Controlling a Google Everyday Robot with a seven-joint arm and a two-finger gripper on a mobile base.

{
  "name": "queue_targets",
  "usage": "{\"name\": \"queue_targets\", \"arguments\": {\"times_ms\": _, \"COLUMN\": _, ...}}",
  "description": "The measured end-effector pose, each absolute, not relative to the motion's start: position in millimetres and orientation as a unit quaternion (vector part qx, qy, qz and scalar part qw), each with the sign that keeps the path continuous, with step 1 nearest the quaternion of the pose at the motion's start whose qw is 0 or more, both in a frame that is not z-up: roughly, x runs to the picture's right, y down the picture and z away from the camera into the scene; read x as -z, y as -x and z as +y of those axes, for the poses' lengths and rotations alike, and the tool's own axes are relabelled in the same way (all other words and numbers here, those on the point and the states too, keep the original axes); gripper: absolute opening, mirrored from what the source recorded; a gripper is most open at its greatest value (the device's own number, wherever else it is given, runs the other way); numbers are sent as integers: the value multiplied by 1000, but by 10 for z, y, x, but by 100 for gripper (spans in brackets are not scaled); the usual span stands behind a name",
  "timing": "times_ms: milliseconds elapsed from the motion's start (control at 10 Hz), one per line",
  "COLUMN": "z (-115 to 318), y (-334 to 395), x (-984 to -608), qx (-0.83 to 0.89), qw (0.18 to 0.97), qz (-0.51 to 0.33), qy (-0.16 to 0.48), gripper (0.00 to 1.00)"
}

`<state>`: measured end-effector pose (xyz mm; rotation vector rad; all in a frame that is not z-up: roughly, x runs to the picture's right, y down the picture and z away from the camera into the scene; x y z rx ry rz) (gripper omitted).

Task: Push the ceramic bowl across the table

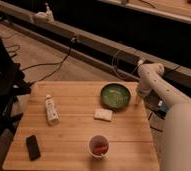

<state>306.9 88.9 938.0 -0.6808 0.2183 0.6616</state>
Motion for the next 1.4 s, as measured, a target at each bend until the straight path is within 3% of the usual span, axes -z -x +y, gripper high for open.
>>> {"name": "queue_targets", "arguments": {"times_ms": 600, "z": 615, "y": -2299, "x": -9380, "qx": -291, "qw": 896, "qz": 15, "qy": 335, "gripper": 0}}
{"name": "queue_targets", "arguments": {"times_ms": 1400, "z": 648, "y": -1388, "x": -9428, "qx": -243, "qw": 893, "qz": -88, "qy": 367, "gripper": 0}}
